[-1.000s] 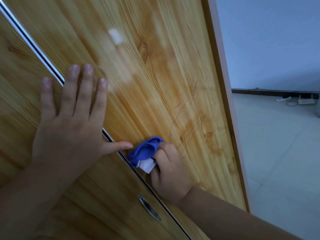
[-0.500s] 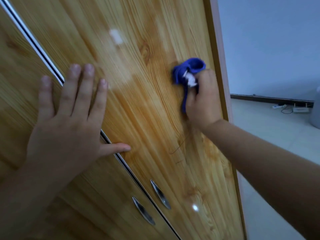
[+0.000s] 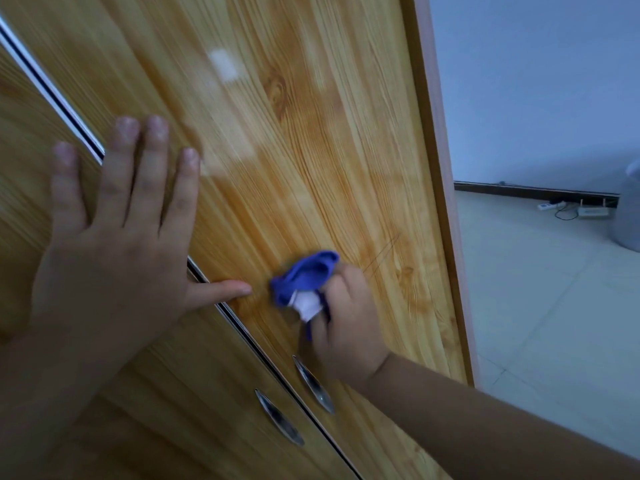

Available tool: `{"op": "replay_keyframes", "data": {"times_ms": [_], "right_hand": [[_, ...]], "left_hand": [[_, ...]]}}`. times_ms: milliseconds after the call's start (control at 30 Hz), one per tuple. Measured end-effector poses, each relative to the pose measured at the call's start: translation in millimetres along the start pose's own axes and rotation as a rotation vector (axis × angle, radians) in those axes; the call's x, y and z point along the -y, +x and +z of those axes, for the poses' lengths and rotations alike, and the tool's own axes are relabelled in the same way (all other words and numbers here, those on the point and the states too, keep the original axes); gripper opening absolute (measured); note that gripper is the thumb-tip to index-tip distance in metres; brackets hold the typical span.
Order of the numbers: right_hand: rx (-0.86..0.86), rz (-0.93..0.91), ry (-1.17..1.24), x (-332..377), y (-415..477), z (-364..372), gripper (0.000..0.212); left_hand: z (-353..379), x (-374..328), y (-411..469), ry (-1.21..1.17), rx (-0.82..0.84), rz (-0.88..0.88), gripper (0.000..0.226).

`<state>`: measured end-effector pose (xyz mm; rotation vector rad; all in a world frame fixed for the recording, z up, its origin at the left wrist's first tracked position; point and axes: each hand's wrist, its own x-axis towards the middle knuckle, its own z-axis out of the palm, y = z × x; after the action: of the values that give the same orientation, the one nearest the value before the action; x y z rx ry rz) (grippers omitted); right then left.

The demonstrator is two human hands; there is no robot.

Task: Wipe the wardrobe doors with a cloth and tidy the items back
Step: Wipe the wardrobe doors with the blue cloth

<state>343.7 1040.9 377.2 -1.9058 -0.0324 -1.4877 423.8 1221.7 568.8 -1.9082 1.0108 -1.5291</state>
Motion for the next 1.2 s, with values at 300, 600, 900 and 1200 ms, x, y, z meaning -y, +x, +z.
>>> {"op": "replay_keyframes", "data": {"times_ms": [300,600,900,1200], "right_hand": [[0.079,0.028,-0.002,-21,43,-35,0.02],[-0.216,0.177,-0.073,-47,87,-51,0.007],[-0.108,0.315,0.059,-32,79,-93,0.016],[-0.213,0.476,0.087,-54,25,-111,0.024]], "left_hand": [[-11,-4,-1,0.038,0.016,-0.013,0.138],[-31,-8,0,0.107,0.078,0.018,0.132],[-58,-20,8,0.0,0.16,0.04,0.124],[-47,-108,85,-0.163,0.059,0.51,0.048]]}}
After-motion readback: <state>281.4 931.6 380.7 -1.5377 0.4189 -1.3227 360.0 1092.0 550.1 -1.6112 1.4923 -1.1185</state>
